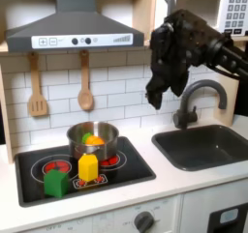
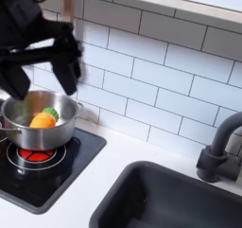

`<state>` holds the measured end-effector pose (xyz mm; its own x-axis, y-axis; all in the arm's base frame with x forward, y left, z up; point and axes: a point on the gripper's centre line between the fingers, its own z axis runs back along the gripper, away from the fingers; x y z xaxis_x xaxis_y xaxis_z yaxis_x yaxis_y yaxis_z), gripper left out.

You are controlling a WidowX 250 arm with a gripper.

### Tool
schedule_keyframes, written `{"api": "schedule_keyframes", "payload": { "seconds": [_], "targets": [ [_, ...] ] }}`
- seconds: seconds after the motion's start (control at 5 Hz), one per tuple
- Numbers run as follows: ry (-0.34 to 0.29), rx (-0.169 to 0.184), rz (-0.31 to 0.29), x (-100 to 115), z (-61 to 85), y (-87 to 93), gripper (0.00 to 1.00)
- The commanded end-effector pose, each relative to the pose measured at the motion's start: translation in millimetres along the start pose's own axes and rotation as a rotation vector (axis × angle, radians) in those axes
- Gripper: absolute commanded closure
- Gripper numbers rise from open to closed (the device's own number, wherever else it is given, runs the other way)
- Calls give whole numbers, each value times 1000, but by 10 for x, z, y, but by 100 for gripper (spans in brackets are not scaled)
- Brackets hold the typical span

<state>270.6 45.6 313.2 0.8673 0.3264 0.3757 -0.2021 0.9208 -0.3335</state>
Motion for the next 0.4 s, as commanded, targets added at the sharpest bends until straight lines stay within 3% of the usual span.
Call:
{"api": "schedule_keyframes", "payload": {
  "seconds": [0.0, 0.2],
  "targets": [
    [-9, 39, -1, -31, 148, 185, 0],
    [-23, 55, 26, -36, 178, 348, 0]
  ]
}}
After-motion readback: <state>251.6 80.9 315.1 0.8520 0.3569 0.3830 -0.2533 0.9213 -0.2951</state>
